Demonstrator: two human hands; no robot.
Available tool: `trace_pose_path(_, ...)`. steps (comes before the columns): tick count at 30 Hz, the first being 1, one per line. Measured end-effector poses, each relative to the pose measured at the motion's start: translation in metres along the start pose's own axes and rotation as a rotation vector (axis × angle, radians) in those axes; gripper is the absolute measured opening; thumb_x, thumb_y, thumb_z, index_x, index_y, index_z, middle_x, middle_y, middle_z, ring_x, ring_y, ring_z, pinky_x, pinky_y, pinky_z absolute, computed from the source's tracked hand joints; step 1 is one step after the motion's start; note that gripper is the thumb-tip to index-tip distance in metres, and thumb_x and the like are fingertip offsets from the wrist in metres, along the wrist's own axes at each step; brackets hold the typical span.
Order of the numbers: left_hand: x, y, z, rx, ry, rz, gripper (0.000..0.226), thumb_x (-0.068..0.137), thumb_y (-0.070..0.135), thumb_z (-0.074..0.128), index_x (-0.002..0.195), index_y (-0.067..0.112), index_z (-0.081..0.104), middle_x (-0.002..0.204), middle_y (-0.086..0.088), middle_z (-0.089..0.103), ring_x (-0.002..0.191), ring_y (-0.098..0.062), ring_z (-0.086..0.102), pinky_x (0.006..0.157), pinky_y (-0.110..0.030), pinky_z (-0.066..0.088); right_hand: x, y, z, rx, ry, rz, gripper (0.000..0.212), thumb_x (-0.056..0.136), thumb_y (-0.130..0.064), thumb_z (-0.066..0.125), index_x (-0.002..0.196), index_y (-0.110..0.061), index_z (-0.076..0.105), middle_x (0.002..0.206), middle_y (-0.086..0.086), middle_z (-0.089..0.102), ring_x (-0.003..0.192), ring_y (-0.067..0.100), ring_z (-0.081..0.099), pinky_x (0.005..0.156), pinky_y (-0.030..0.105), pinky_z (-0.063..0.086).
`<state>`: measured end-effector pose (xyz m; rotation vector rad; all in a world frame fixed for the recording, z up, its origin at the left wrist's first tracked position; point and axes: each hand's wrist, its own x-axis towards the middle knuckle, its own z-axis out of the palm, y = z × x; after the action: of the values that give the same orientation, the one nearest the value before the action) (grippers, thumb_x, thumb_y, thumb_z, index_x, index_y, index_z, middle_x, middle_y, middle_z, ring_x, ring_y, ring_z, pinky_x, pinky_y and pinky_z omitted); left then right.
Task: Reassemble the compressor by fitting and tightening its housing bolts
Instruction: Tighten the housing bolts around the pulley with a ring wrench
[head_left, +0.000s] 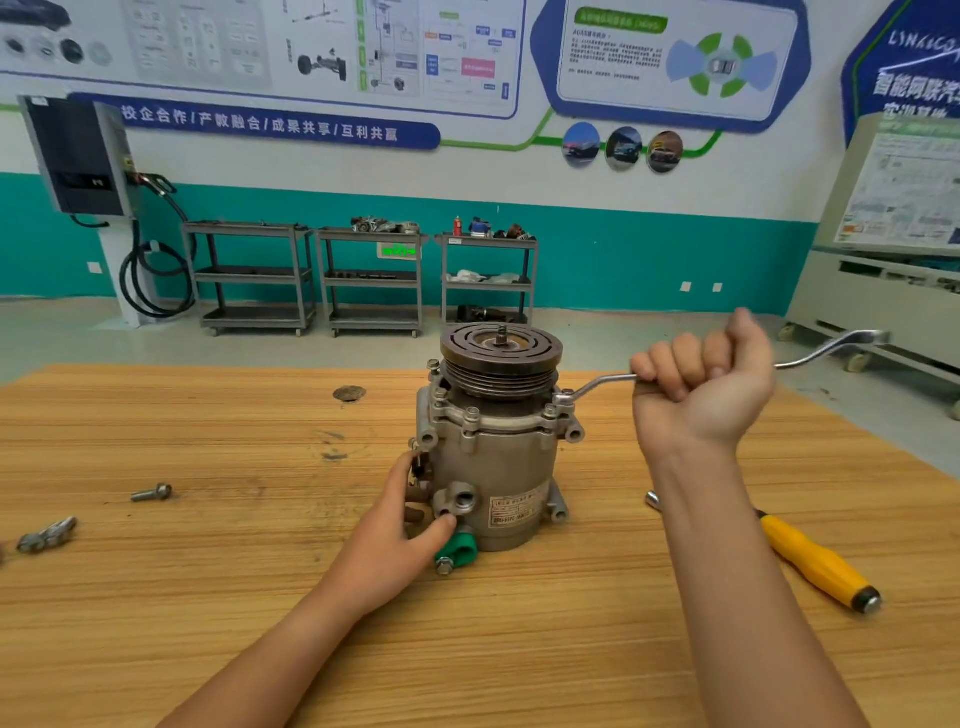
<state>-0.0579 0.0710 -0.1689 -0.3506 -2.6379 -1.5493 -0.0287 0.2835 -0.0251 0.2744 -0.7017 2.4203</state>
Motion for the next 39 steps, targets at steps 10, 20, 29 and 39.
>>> trace_pose_path(10,0.001,-0.002,0.0,0.035,-0.002,0.01,0.086,0.085,0.041,0.062,0.146,0.04,0.002,0.117,0.021,0.041,0.092,0.007,0.051,0.072,-0.008,0.039,0.004,0.01,-0.024,-0.01,-0.096,0.107,0.061,0.094,-0.022,0.028,0.034,-0.021,0.03,0.032,-0.007,0.02,0.036,0.011,0.011,0.041,0.019,0.027)
trace_pose_path(20,-0.002,0.002,-0.001,0.007,-0.003,0.071,0.071,0.085,0.019,0.065,0.139,0.033,0.021,0.105,0.027,0.05,0.089,0.013,0.055,0.077,-0.017,0.045,-0.077,0.08,-0.009,-1.004,-0.513,-0.862,0.04,0.086,-0.012,0.049,0.046,-0.014,0.039,0.047,-0.005,0.032,0.048,0.011,0.031,0.052,0.028,0.031)
trace_pose_path(29,-0.001,-0.002,-0.001,0.016,0.032,0.091,0.051,0.085,0.018,0.064,0.125,0.033,0.036,0.095,0.021,0.057,0.082,-0.001,0.061,0.067,-0.011,0.042,-0.071,0.079,0.029,-1.208,-0.476,-0.872,0.043,0.089,-0.015,0.056,0.047,-0.015,0.042,0.045,-0.006,0.04,0.045,0.009,0.036,0.052,0.025,0.033)
trace_pose_path(39,-0.002,0.003,-0.002,0.048,-0.018,-0.002,0.083,0.087,0.037,0.062,0.147,0.038,0.005,0.113,0.018,0.045,0.094,-0.001,0.057,0.078,-0.016,0.044,0.004,-0.035,0.013,0.025,-0.109,-0.068,0.053,0.093,-0.021,0.03,0.04,-0.023,0.025,0.035,-0.008,0.015,0.035,0.01,0.009,0.04,0.018,0.021)
